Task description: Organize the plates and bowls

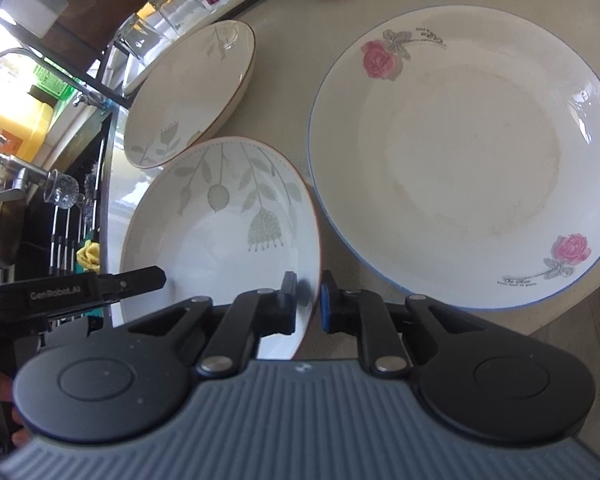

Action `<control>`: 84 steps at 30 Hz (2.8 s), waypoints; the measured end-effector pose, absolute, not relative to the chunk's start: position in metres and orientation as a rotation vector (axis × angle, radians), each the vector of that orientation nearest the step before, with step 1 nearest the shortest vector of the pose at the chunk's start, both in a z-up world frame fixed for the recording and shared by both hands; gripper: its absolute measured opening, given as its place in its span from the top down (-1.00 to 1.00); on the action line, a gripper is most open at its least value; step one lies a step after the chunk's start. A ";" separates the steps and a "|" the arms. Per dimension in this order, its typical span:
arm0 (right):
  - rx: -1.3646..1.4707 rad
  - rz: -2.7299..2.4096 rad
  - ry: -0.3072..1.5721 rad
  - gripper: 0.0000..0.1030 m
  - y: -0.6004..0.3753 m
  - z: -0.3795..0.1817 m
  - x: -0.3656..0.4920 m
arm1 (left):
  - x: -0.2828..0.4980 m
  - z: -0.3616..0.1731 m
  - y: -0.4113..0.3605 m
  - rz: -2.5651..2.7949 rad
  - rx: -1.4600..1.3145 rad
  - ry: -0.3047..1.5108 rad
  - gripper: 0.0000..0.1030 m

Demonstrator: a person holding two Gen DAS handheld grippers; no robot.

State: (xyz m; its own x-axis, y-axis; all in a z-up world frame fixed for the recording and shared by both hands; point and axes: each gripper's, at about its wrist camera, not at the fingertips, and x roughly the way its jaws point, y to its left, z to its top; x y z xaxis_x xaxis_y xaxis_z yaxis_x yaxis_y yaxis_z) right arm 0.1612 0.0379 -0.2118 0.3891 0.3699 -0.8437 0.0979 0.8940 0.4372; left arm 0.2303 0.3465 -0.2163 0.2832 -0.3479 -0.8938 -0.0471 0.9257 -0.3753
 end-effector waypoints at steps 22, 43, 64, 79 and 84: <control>0.442 0.246 1.146 0.70 0.031 -0.181 0.154 | 0.239 -0.189 0.349 -0.334 -0.342 1.268 0.50; 0.467 0.262 0.953 0.70 -0.076 -0.134 0.166 | 0.238 -0.138 0.247 -0.381 -0.383 1.176 0.50; 0.468 0.149 0.999 0.67 -0.139 -0.186 0.171 | 0.268 -0.169 0.158 -0.407 -0.244 1.274 0.50; 0.381 0.145 1.018 0.61 -0.144 -0.198 0.180 | 0.265 -0.186 0.129 -0.260 -0.220 1.286 0.50; 0.392 0.160 1.011 0.61 -0.146 -0.202 0.187 | 0.269 -0.190 0.124 -0.202 -0.229 1.300 0.48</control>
